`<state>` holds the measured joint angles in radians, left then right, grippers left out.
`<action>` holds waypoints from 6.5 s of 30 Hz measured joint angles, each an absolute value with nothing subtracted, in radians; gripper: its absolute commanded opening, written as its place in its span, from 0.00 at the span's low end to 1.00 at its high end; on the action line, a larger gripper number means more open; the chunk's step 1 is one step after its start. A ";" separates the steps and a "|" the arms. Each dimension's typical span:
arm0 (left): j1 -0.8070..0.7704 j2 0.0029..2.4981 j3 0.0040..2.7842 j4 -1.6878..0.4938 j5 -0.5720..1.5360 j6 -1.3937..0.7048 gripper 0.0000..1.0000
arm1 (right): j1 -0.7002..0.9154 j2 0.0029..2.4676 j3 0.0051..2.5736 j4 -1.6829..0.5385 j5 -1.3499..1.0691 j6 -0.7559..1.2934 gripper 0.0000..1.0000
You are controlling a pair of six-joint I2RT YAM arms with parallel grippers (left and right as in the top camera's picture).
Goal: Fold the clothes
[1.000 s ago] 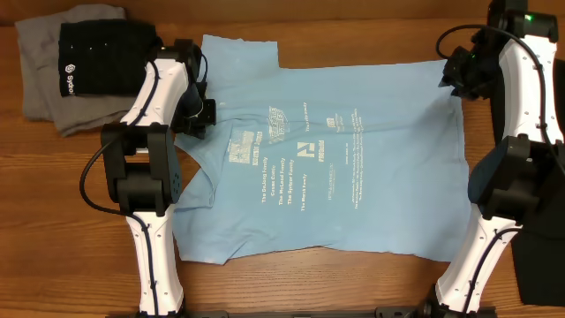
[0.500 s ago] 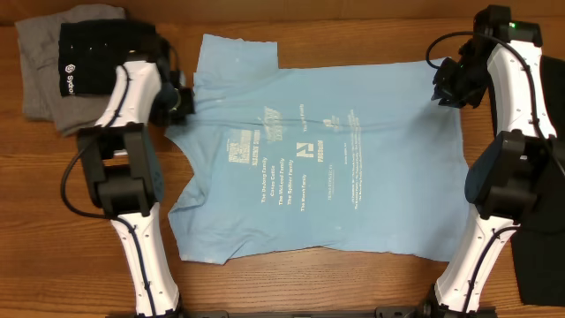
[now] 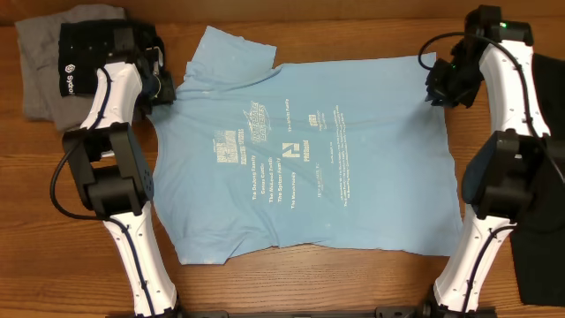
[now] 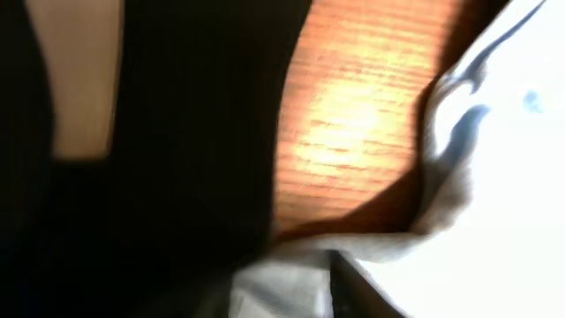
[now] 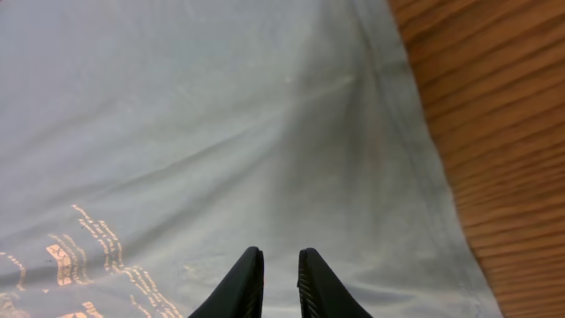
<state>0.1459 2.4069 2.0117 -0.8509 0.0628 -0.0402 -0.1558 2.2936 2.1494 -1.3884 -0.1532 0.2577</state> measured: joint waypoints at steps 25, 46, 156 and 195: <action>0.065 2.393 3.118 -1.684 0.207 -0.088 1.00 | -0.123 2.097 2.149 -1.509 -0.154 0.307 0.51; 0.053 1.822 2.531 -1.687 0.295 -0.102 1.00 | -0.085 1.859 2.129 -1.692 -0.121 0.307 0.50; -0.328 1.655 0.876 -1.195 0.032 -0.525 0.04 | -0.105 1.647 0.957 -1.102 0.030 0.947 0.93; -0.328 1.655 0.877 -1.182 0.031 -0.525 0.04 | -0.327 1.469 0.649 -0.925 -0.141 0.913 0.46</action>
